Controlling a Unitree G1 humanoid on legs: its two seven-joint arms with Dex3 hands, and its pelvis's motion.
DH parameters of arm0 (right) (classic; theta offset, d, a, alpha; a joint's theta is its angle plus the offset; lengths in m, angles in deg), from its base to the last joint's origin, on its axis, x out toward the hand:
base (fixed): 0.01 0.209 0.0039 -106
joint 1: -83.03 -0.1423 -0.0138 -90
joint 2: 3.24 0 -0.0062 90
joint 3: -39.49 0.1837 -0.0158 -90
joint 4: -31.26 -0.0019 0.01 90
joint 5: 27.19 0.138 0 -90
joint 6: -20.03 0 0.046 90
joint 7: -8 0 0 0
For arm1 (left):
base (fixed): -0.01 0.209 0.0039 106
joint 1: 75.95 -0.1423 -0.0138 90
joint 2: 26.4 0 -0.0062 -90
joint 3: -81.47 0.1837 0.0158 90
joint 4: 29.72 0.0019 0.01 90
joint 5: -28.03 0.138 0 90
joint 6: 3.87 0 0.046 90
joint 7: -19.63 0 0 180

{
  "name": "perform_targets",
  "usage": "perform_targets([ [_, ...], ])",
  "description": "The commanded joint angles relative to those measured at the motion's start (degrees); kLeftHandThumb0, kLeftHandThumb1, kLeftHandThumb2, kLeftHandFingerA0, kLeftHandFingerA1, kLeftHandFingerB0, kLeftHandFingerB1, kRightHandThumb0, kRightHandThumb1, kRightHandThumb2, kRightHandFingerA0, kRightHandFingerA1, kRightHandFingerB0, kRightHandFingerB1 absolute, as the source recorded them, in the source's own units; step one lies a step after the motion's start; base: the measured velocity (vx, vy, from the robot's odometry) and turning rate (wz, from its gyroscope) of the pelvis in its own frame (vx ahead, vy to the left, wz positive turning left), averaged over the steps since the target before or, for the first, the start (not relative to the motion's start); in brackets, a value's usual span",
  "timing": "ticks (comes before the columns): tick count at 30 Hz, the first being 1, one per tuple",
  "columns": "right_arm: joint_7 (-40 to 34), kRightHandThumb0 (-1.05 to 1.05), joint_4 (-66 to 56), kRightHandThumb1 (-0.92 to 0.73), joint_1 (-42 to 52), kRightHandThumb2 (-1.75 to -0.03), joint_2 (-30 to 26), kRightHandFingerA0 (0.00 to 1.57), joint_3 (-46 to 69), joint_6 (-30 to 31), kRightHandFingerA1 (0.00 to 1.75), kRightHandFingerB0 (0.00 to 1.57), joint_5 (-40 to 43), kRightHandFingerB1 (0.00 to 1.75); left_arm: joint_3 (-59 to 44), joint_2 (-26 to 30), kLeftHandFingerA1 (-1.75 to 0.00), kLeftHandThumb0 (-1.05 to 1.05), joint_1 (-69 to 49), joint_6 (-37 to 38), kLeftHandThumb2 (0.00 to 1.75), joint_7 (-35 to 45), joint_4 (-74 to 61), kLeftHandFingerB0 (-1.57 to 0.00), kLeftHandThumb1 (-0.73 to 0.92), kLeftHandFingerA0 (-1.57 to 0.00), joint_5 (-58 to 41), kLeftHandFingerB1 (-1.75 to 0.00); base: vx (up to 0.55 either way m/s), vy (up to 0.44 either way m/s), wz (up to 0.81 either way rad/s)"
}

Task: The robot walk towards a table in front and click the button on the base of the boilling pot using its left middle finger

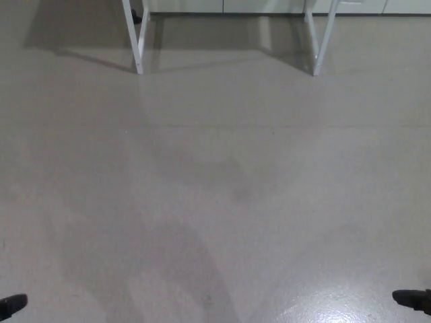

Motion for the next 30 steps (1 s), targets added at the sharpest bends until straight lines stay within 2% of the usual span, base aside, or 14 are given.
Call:
perform_targets([
  [1, 0.5, -0.34, 1.8, -0.37, 2.2, -0.63, -0.8, 0.64, 0.3, -4.9, 0.53, 0.54, 0.9, 0.52, -0.1, 1.7, -0.41, -0.12, -1.2, 2.7, 0.54, 4.2, 1.6, -0.50, 0.45, -0.50, -2.5, -0.37, 0.00, 0.000, 0.00],
  [10, 0.7, -0.36, 5.4, -0.37, 4.8, -0.64, -1.3, 0.64, 0.9, -8.0, 0.54, 0.51, 1.3, 0.52, 1.6, 1.1, -0.41, -0.13, -4.2, 3.5, 0.55, 3.8, 2.0, -0.47, 0.44, -0.48, -2.1, -0.37, 0.00, 0.000, 0.00],
  [11, 0.5, -0.34, 4.8, -0.37, 5.9, -0.63, -1.2, 0.64, 0.8, -8.4, 0.54, 0.50, 1.1, 0.51, 1.3, 1.0, -0.40, -0.09, -4.9, 3.5, 0.54, 4.6, 1.9, -0.46, 0.46, -0.46, -2.7, -0.36, 0.00, 0.000, 0.00],
  [16, 0.3, -0.34, 5.1, -0.38, 10.5, -0.63, -1.7, 0.63, 0.4, -11.0, 0.53, 0.50, 0.4, 0.51, 2.9, 0.7, -0.43, -0.14, -7.5, 5.7, 0.55, 4.7, 3.3, -0.46, 0.44, -0.48, -1.6, -0.38, 0.00, 0.000, 0.00],
  [17, 0.2, -0.24, 5.2, -0.44, 10.7, -0.53, -1.6, 0.68, 0.4, -11.2, 0.46, 0.54, 0.4, 0.45, 3.2, 0.9, -0.42, -0.15, -7.8, 6.1, 0.55, 4.8, 3.2, -0.45, 0.44, -0.46, -1.5, -0.38, 0.00, 0.000, 0.00],
  [21, 0.5, -0.21, 5.7, -0.45, 11.2, -0.53, -1.4, 0.71, 0.8, -12.1, 0.48, 0.55, 1.1, 0.46, 4.8, 1.3, -0.42, -0.20, -8.5, 7.9, 0.56, 4.2, 3.1, -0.45, 0.42, -0.49, -0.4, -0.38, 0.00, 0.000, 0.00],
  [23, 0.6, -0.22, 5.9, -0.45, 11.1, -0.53, -1.4, 0.71, 0.8, -12.4, 0.48, 0.55, 1.0, 0.46, 5.0, 1.2, -0.42, -0.18, -8.6, 7.6, 0.55, 3.7, 2.9, -0.45, 0.41, -0.50, -0.9, -0.38, 0.08, -0.030, -0.18],
  [24, 0.4, -0.30, 5.8, -0.39, 11.2, -0.62, -1.6, 0.68, 0.7, -12.6, 0.54, 0.52, 0.8, 0.52, 4.9, 1.0, -0.42, -0.15, -8.5, 7.4, 0.54, 3.8, 2.8, -0.46, 0.41, -0.50, -1.4, -0.38, 0.14, -0.035, 0.13],
  [30, 0.1, -0.33, 5.3, -0.38, 11.5, -0.62, -2.0, 0.67, 0.5, -12.7, 0.54, 0.51, 0.5, 0.52, 5.3, 0.8, -0.43, -0.14, -8.8, 7.6, 0.54, 4.2, 2.3, -0.45, 0.43, -0.49, -1.7, -0.37, -0.03, 0.006, 0.26],
])
